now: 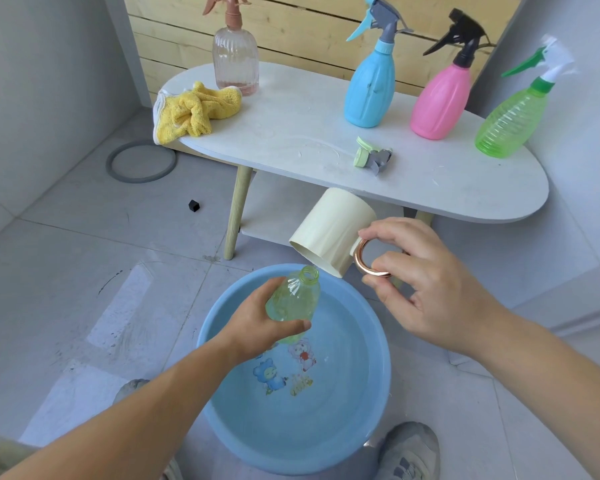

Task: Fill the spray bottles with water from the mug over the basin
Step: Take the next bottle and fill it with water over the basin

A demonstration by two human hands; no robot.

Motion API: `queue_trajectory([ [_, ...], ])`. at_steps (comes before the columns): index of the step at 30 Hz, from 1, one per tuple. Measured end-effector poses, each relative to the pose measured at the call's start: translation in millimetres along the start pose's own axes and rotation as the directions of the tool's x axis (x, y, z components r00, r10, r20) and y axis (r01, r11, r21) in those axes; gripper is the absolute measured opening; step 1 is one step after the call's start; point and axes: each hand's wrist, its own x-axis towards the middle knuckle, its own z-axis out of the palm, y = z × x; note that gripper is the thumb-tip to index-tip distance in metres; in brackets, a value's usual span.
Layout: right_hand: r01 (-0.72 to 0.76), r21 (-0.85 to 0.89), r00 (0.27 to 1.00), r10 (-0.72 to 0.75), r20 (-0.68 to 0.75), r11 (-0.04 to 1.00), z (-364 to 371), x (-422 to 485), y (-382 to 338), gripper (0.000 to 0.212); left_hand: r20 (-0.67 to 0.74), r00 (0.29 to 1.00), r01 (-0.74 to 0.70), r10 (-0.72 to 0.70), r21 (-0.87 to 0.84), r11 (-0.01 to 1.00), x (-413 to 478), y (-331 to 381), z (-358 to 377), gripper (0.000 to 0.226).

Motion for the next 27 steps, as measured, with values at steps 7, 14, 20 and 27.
queue_trajectory([
  [7, -0.520, 0.231, 0.853, 0.517, 0.080, 0.822, 10.0, -0.8, -7.7, 0.018, -0.010, 1.000, -0.006, 0.006, 0.011, 1.000, 1.2, -5.6, -1.9, 0.104],
  [14, -0.836, 0.544, 0.355, 0.821, 0.448, 0.065, 72.0, -18.7, 33.2, 0.035, -0.038, 0.999, 0.011, -0.011, -0.010, 1.000, -4.5, -6.5, -6.7, 0.067],
  [20, -0.880, 0.455, 0.177, 0.793, 0.582, -0.137, 146.8, -46.2, 53.3, 0.030, -0.010, 0.998, 0.058, -0.059, -0.093, 0.994, -4.3, -14.7, -11.0, 0.073],
  [27, -0.963, 0.155, 0.269, 0.780, 0.565, 0.220, 195.5, -71.1, 55.5, 0.034, -0.024, 0.997, 0.068, -0.069, -0.041, 0.997, -5.0, -20.9, -10.4, 0.080],
])
